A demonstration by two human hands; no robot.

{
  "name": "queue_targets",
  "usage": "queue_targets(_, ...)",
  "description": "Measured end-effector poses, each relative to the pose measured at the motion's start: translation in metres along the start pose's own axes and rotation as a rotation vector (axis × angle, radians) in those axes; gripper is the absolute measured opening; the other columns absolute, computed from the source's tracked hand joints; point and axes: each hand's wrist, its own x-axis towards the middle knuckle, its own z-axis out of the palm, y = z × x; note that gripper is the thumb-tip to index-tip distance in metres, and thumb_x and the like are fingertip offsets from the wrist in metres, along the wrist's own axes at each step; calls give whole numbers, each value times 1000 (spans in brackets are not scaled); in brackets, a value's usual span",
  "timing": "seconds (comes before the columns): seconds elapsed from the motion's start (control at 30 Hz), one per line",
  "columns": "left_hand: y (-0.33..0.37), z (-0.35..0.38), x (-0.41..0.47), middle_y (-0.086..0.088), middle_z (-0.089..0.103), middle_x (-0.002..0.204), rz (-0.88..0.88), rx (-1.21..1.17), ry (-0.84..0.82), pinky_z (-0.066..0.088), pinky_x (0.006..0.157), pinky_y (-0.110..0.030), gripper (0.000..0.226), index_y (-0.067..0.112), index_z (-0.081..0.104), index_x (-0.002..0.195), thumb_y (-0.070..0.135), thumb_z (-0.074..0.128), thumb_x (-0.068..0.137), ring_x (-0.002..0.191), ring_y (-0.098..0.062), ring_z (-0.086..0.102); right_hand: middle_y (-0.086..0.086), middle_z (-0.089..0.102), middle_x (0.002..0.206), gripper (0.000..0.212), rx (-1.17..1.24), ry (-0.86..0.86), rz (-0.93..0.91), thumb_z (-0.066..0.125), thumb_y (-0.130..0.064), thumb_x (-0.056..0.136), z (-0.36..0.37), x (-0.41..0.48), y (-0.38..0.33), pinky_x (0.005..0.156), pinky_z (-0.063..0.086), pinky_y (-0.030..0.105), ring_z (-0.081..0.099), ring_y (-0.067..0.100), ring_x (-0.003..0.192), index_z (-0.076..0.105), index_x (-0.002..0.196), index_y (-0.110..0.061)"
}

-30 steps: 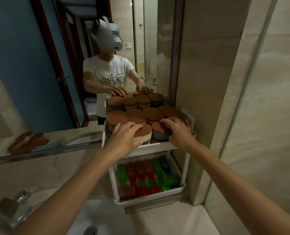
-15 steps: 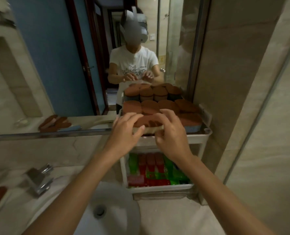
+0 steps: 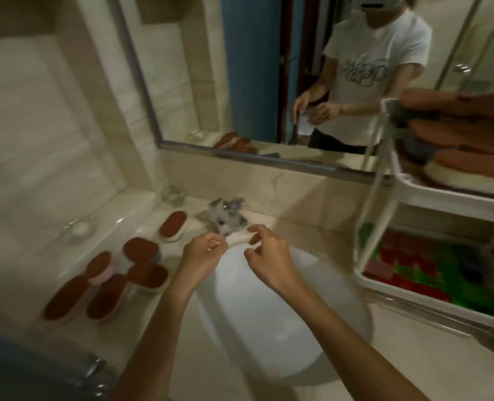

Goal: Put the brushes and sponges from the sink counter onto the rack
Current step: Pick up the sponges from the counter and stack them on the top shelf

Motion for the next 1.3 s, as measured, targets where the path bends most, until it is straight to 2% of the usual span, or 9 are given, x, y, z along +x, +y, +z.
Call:
queue_targets(0.23, -140, -105, 58, -17, 63, 122, -194, 252, 13, 42, 89, -29, 30, -1, 62, 115, 12, 49, 91, 115, -29, 57, 14, 48, 133, 45, -122, -312, 64, 50, -15, 91, 168, 42, -47, 100, 41, 34, 51, 30, 120, 43, 135, -13)
queue_targets(0.43, -233, -146, 84, -18, 66, 112, -279, 494, -35, 47, 84, -34, 28, 0, 63, 107, 21, 53, 91, 106, -32, 61, 15, 28, 149, 57, -325, -495, 134, 50, -21, 91, 258, 75, -62, 109, 35, 45, 30, 37, 135, 30, 144, -16)
queue_targets(0.63, -264, -138, 90, -19, 37, 140, -383, 517, -93, 40, 102, -41, 90, 6, 19, 147, 43, 66, 80, 126, -36, 45, 11, 4, 159, 65, -552, -543, 128, 55, -32, 91, 294, 98, -61, 115, 24, 50, 3, 34, 147, 24, 146, -15)
queue_targets(0.73, -267, -131, 85, -20, 32, 144, -359, 522, -94, 38, 107, -41, 97, 7, 12, 147, 38, 71, 76, 131, -35, 39, 9, 12, 158, 69, -574, -511, 130, 57, -44, 87, 302, 97, -56, 115, 22, 51, 8, 34, 146, 26, 144, -20)
queue_targets(0.9, -271, -126, 75, -17, 25, 149, -377, 478, -179, 33, 109, -36, 110, 4, 2, 148, 38, 74, 72, 136, -31, 33, 11, 46, 132, 65, -514, -428, 203, 60, -50, 82, 301, 78, -46, 104, 39, 40, 48, 30, 118, 35, 133, -17)
queue_targets(1.0, -265, -124, 70, -11, 48, 129, -395, 368, -256, 40, 100, -33, 78, 8, 32, 138, 43, 67, 78, 125, -27, 48, 10, 47, 127, 69, -349, -397, 353, 62, -52, 79, 289, 71, -43, 95, 48, 38, 53, 27, 110, 32, 131, -18)
queue_targets(1.07, -258, -126, 69, -4, 59, 94, -377, 311, -324, 47, 91, -32, 38, 15, 57, 100, 49, 58, 82, 97, -20, 60, 10, 46, 130, 72, -261, -383, 433, 63, -50, 80, 278, 68, -40, 92, 49, 34, 54, 26, 113, 30, 135, -17)
queue_targets(1.13, -248, -128, 69, 0, 57, 81, -369, 254, -393, 48, 88, -33, 38, 17, 58, 96, 53, 50, 86, 85, -16, 58, 10, 46, 134, 72, -265, -399, 470, 63, -47, 82, 266, 68, -37, 89, 48, 30, 53, 25, 116, 30, 138, -15)
queue_targets(1.3, -204, -130, 76, -8, 62, 111, -400, 174, -510, 41, 95, -34, 43, 14, 55, 105, 52, 42, 91, 110, -26, 57, 10, 52, 129, 61, -296, -388, 519, 58, -47, 86, 231, 68, -40, 79, 43, 24, 55, 22, 113, 41, 134, -13)
